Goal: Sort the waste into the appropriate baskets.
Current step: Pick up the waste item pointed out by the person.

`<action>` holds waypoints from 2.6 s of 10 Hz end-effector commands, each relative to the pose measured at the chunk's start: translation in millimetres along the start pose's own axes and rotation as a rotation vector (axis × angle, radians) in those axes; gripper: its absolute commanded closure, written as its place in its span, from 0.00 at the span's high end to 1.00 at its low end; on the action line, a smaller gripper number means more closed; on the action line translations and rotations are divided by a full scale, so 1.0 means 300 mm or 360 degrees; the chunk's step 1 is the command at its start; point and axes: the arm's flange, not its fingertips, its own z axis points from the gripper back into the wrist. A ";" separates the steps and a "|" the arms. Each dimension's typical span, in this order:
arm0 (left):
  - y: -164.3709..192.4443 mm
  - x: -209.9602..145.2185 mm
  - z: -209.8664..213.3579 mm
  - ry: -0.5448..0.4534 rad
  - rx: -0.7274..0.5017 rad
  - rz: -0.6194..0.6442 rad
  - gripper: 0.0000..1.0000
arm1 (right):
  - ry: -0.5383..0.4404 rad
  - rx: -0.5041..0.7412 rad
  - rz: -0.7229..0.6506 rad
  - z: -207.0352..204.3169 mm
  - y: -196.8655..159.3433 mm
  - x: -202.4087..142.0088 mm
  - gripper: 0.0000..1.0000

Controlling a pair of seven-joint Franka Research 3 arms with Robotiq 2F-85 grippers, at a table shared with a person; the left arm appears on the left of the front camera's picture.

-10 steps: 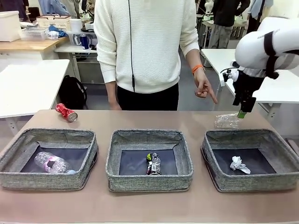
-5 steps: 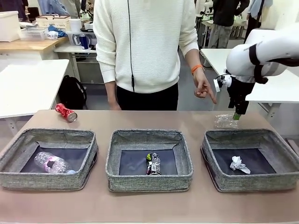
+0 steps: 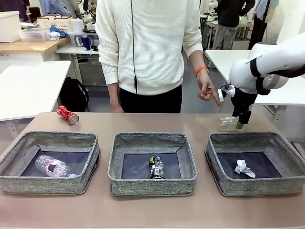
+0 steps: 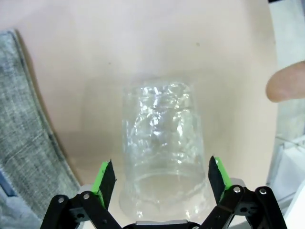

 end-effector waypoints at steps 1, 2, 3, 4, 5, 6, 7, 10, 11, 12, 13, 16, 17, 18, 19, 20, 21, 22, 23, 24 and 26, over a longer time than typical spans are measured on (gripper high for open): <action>-0.022 0.000 -0.005 -0.0006 -0.0038 -0.0002 1.00 | -0.0019 0.0025 0.0033 -0.008 -0.023 0.004 1.00; -0.022 0.000 -0.005 -0.0006 -0.0038 -0.0002 1.00 | -0.0022 0.0038 0.0027 -0.018 -0.025 0.004 1.00; -0.022 0.000 -0.005 -0.0006 -0.0038 -0.0002 1.00 | -0.0022 0.0046 0.0025 -0.026 -0.025 0.005 1.00; -0.022 0.000 -0.005 -0.0006 -0.0038 -0.0002 1.00 | -0.0024 0.0051 0.0025 -0.028 -0.024 0.005 1.00; -0.022 0.000 -0.005 -0.0006 -0.0038 -0.0002 1.00 | -0.0024 0.0055 0.0022 -0.030 -0.023 0.004 1.00; -0.022 0.000 -0.005 -0.0006 -0.0038 -0.0002 1.00 | -0.0024 0.0066 0.0034 -0.034 -0.022 0.003 1.00; -0.022 0.000 -0.005 -0.0006 -0.0038 -0.0002 1.00 | 0.0002 0.0046 0.0019 -0.036 -0.025 0.002 0.86; -0.022 0.000 -0.005 -0.0006 -0.0038 -0.0002 1.00 | 0.0017 0.0069 0.0019 -0.041 -0.022 0.002 0.61; -0.022 0.000 -0.005 -0.0006 -0.0038 -0.0002 1.00 | 0.0021 0.0073 0.0021 -0.041 -0.021 0.001 0.47; -0.022 0.000 -0.005 -0.0006 -0.0038 -0.0002 1.00 | 0.0021 0.0075 0.0023 -0.043 -0.020 0.002 0.41; -0.022 0.000 -0.005 -0.0006 -0.0038 -0.0002 1.00 | 0.0021 0.0077 0.0023 -0.043 -0.019 0.001 0.27; -0.022 0.000 -0.005 -0.0006 -0.0038 -0.0002 1.00 | 0.0016 0.0094 0.0012 -0.044 -0.021 -0.001 0.08; -0.022 0.000 -0.005 -0.0006 -0.0038 -0.0002 1.00 | 0.0017 0.0095 0.0003 -0.041 -0.021 -0.004 0.08; -0.022 0.000 -0.005 -0.0006 -0.0038 -0.0002 1.00 | 0.0022 0.0090 -0.0003 -0.035 -0.021 -0.008 0.08; -0.022 0.000 -0.005 -0.0006 -0.0038 -0.0002 1.00 | 0.0012 0.0072 -0.0012 -0.021 -0.020 -0.012 0.08; -0.022 0.000 -0.005 -0.0006 -0.0038 -0.0002 1.00 | 0.0009 0.0062 -0.0031 -0.005 -0.015 -0.016 0.08; -0.022 0.000 -0.005 -0.0006 -0.0038 -0.0002 1.00 | 0.0014 0.0042 -0.0087 0.027 -0.004 -0.022 0.08; -0.022 0.000 -0.005 -0.0006 -0.0038 -0.0002 1.00 | 0.0029 0.0032 -0.0188 0.087 0.019 -0.029 0.08; -0.022 0.000 -0.005 -0.0006 -0.0038 -0.0002 1.00 | 0.0048 -0.0009 -0.0420 0.211 0.079 -0.036 0.08; -0.022 0.000 -0.005 -0.0006 -0.0038 -0.0002 1.00 | 0.0012 0.0009 -0.0682 0.353 0.162 -0.037 0.08; -0.022 0.000 -0.005 -0.0006 -0.0038 -0.0002 1.00 | -0.0056 -0.0128 -0.1078 0.602 0.370 -0.013 0.08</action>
